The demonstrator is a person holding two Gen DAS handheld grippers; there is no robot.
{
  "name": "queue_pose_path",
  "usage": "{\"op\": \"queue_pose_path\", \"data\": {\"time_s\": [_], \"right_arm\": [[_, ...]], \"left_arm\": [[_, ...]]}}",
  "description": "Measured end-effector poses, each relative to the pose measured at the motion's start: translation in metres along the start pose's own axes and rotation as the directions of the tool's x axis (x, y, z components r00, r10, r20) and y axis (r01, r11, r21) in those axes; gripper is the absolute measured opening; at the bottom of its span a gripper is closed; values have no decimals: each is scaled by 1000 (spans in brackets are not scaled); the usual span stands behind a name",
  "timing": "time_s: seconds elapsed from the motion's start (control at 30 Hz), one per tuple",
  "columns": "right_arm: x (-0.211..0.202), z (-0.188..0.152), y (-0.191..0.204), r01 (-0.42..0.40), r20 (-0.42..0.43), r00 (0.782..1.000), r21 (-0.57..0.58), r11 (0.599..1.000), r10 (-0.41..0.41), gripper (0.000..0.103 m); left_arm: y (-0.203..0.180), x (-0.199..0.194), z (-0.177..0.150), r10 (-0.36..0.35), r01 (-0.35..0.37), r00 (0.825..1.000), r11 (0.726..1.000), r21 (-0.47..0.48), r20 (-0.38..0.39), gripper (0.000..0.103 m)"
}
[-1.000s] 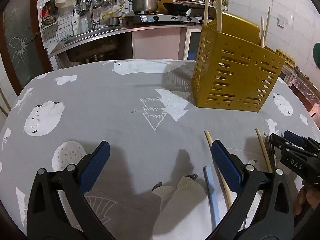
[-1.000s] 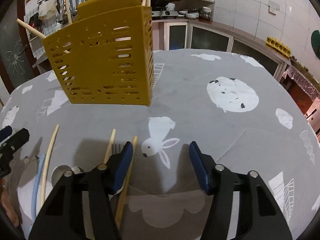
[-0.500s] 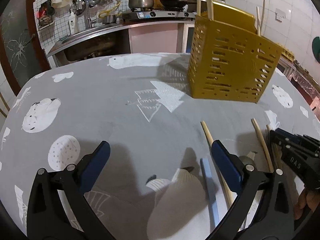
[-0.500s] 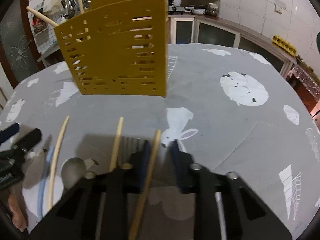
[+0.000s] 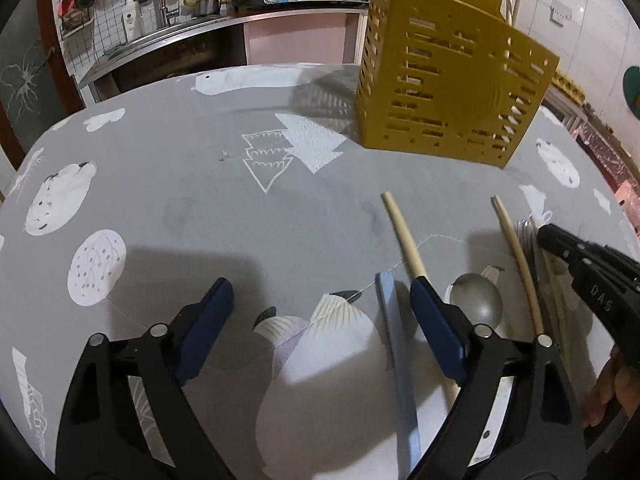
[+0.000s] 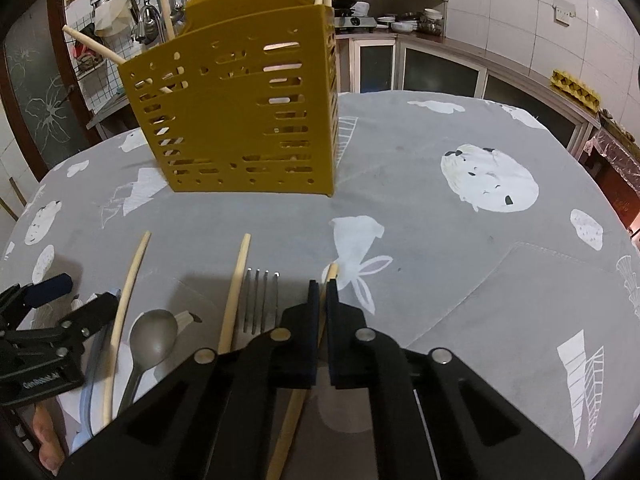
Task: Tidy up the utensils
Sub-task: 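Close the right gripper on a chopstick while the left gripper grasps the blue spoon, then lift the chopstick and blue spoon and carry them above the yellow holder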
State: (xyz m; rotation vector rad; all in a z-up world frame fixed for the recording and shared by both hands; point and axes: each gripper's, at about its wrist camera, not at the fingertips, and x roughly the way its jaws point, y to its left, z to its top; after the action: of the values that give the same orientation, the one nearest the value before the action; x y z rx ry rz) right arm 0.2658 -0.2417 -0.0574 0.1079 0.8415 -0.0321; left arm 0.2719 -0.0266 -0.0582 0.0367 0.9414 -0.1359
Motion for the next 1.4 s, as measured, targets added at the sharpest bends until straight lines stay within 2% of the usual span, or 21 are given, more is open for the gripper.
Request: {"op": "queue_pose_path", "data": {"time_s": [0.17,0.27,0.33,0.4,0.53,0.7,1.0,1.2,1.4], "right_arm": [[3,0,-3,-15,-3,1000,19,1000,15,6],[3,0,-1,-9,-3,1000,24,1000,9,8],[5,0,-1,-6,-6,1000,32,999,7,8],[6,2,-1,-2,-11,1000,34,999,2,8],[9,5,-2,0,-23,1000,51,999,2,7],[9,7,-6,-17,-19,1000,75,997,18,6],[-10,10,-8,-44,53,998,93,995,40,6],[-36,16,-12,-50,155,987,97,994,35,6],[-70,19,-9,-53,290,957,75,996,29,6]], "left_arm": [[-8,-1,-3,9,-9,1000,999,32,-3,77],[-12,-3,-4,6,-5,1000,999,46,-2,66],[-15,-4,-4,-4,5,1000,999,53,-5,53],[-20,-6,-5,-11,11,1000,998,68,-7,44],[-25,-6,-4,-15,16,1000,996,84,-12,29],[-16,-3,4,-38,39,999,998,43,-27,9],[-9,-8,9,-73,73,997,997,9,-8,9],[-2,-34,15,-57,57,994,998,1,95,8],[6,-62,21,-38,41,977,999,-11,208,8]]}}
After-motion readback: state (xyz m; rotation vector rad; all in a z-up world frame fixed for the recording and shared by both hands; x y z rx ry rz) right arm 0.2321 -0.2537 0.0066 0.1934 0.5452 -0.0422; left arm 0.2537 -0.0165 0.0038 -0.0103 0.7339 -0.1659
